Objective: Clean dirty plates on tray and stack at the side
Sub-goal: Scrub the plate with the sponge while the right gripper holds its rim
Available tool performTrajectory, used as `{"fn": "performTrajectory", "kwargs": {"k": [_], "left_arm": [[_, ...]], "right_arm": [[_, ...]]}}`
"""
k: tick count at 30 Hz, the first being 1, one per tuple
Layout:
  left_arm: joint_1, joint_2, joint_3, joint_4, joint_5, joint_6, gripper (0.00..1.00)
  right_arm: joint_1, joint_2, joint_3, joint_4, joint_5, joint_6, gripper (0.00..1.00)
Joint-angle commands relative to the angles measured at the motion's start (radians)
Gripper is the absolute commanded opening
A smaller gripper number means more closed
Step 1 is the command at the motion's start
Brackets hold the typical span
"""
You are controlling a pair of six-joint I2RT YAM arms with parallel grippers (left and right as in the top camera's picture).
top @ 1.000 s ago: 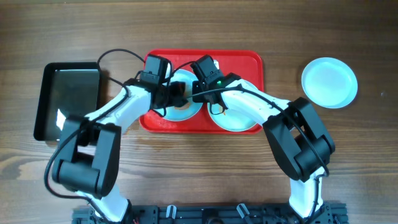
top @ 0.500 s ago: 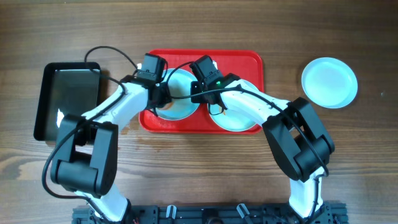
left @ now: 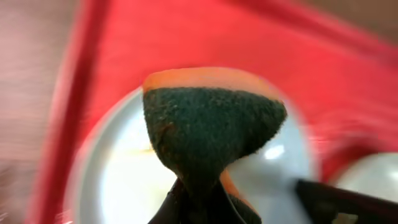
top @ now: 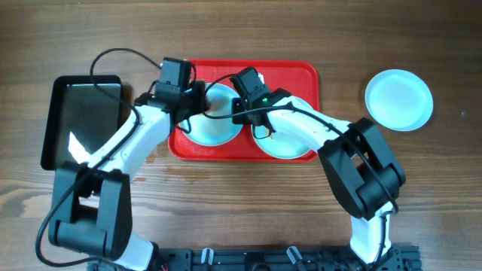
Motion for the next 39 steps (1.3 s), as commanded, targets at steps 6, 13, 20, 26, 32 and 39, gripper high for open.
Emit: {"fn": "performTrajectory", "kwargs": {"k": [6,13,20,26,32,39], "left_arm": [[-0.058,0.123,0.000,0.125,0.103,-0.103,0.04],[-0.056,0.244,0.000,0.161,0.072,-0.134,0.04],[0.039,0.245,0.000,-0.029,-0.169,-0.004,0.04],[0.111,0.219,0.000,-0.158,-0.198,0.017,0.04],[0.117,0.057,0.000,-0.202,-0.201,0.017,0.04],[0.058,-0.092,0.000,-0.178,-0.151,0.017,0.04]], "right_arm": [[-0.010,0.040,-0.019,-0.016,0.031,0.009,0.04],[-0.010,0.040,-0.019,-0.017,0.031,0.017,0.04],[-0.010,0.040,-0.019,-0.018,0.024,0.016,0.04],[-0.010,0.040,-0.019,-0.022,0.024,0.016,0.04],[-0.010,0.040,-0.019,-0.029,0.024,0.016,0.05],[-0.010,0.040,-0.019,-0.024,0.024,0.019,0.04]]}}
